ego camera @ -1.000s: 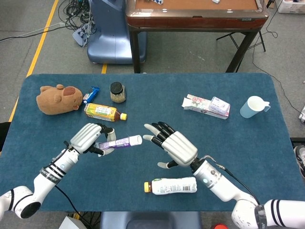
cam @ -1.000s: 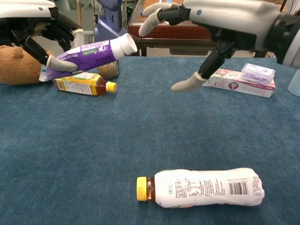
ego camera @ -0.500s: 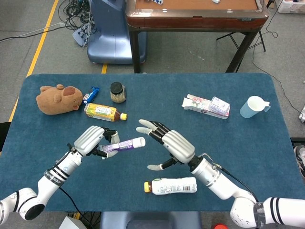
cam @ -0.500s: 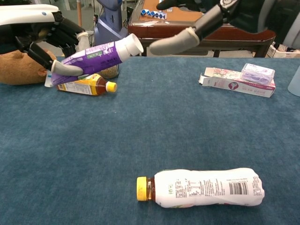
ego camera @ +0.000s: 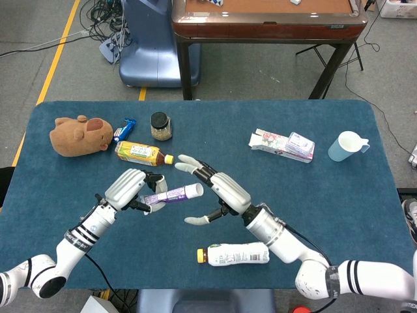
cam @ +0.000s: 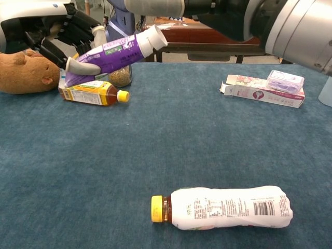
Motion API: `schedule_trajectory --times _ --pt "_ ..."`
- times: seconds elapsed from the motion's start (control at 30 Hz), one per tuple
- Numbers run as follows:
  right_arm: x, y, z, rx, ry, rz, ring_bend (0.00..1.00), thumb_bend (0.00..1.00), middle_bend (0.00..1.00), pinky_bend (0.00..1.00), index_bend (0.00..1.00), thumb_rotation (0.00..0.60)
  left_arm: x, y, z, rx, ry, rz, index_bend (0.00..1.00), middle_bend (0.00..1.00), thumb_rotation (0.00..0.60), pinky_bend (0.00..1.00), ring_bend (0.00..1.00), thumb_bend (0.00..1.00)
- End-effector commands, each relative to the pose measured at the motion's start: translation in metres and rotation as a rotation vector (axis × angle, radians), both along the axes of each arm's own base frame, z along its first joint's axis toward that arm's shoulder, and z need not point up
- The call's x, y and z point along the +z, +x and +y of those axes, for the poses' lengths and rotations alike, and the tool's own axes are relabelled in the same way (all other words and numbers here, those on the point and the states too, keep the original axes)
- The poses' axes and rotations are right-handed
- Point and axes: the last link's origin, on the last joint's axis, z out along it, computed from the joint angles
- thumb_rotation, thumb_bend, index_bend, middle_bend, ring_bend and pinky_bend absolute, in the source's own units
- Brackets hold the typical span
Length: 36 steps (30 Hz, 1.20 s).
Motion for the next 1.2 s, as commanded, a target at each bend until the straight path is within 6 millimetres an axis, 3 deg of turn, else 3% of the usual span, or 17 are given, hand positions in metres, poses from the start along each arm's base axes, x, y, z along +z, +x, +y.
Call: schedule_trajectory --times 0.03,0.5,1.2 --pt "-0.006 0.003 -0.002 -0.006 0.019 -0.017 0.00 0.00 0.00 0.00 0.00 0.458 0.000 0.001 0.000 -0.002 0.001 -0.001 0.64 0.72 0.600 0.47 0.53 0.40" --pt "-0.023 0.016 -0.006 -0.018 0.095 -0.105 0.00 0.00 0.00 0.00 0.00 0.456 0.002 0.009 0.000 -0.019 0.007 -0.032 0.64 0.72 0.600 0.47 0.53 0.40" --pt "-0.033 0.021 -0.010 -0.021 0.115 -0.146 0.00 0.00 0.00 0.00 0.00 0.456 0.001 0.013 0.003 -0.026 0.011 -0.027 0.64 0.72 0.600 0.47 0.52 0.40"
